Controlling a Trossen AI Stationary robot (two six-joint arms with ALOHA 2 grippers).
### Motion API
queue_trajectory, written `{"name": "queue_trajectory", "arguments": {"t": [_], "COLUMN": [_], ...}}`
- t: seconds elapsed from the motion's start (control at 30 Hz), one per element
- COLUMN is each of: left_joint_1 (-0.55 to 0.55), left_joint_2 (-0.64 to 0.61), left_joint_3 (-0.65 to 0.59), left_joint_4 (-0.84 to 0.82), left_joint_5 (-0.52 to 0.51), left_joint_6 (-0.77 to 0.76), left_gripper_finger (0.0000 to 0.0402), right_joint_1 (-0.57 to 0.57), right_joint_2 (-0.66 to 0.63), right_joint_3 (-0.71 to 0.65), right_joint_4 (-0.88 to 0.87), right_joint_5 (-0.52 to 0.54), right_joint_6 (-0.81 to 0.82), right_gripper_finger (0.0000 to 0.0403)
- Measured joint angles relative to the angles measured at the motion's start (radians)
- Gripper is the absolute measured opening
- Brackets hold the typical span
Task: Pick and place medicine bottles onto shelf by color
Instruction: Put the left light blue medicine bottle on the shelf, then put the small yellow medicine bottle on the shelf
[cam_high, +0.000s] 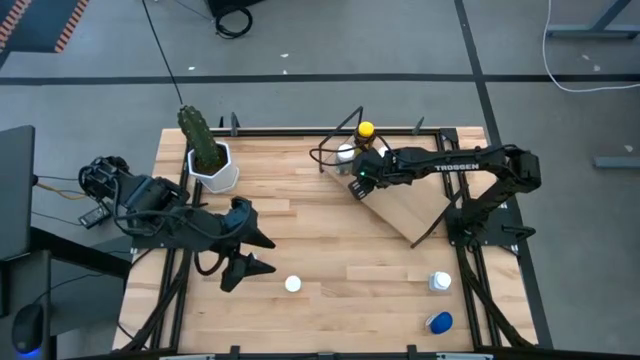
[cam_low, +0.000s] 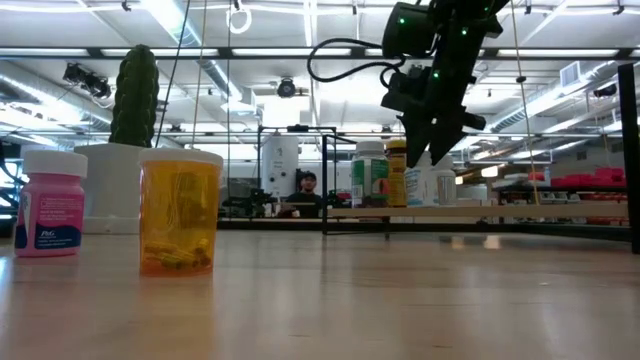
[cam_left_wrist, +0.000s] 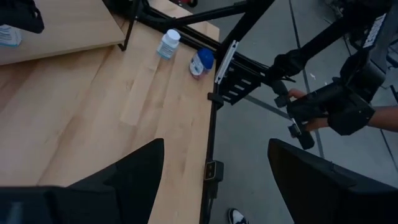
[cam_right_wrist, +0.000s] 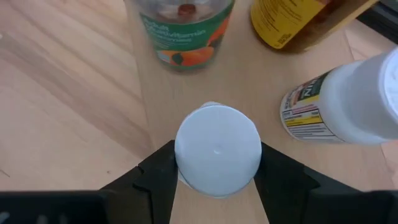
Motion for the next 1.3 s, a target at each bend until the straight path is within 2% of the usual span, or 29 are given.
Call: {"name": "queue_trajectory", "arguments": {"t": [0.43,0.67,0.9,1.1,1.3], "left_joint_1": [0.014,0.043,0.07,0.07,0.07], "left_joint_2": [0.0,0.0,0.0,0.0,0.001], "left_joint_3": [0.0,0.0,0.0,0.0,0.0], "left_joint_4": [0.001,0.002,0.002,0.002,0.002], "left_joint_5": [0.0,0.0,0.0,0.0,0.0], "left_joint_6": [0.0,0.022,0.027,0.029,0.059], "left_gripper_finger": [0.0293,0.0293,0.0293,0.0293,0.0293], "right_joint_1": [0.002,0.004,0.039,0.176,0.379], "right_joint_2": [0.004,-0.031,-0.156,-0.237,-0.208], "right_joint_3": [0.008,0.075,0.114,0.116,0.116], "right_joint_4": [-0.009,-0.064,-0.113,-0.064,-0.05], "right_joint_5": [-0.006,-0.015,-0.013,-0.062,-0.086], "right_joint_6": [0.039,0.039,0.117,0.226,0.25], "right_gripper_finger": [0.0278,0.0299,0.0303,0.0303,0.0303]}}
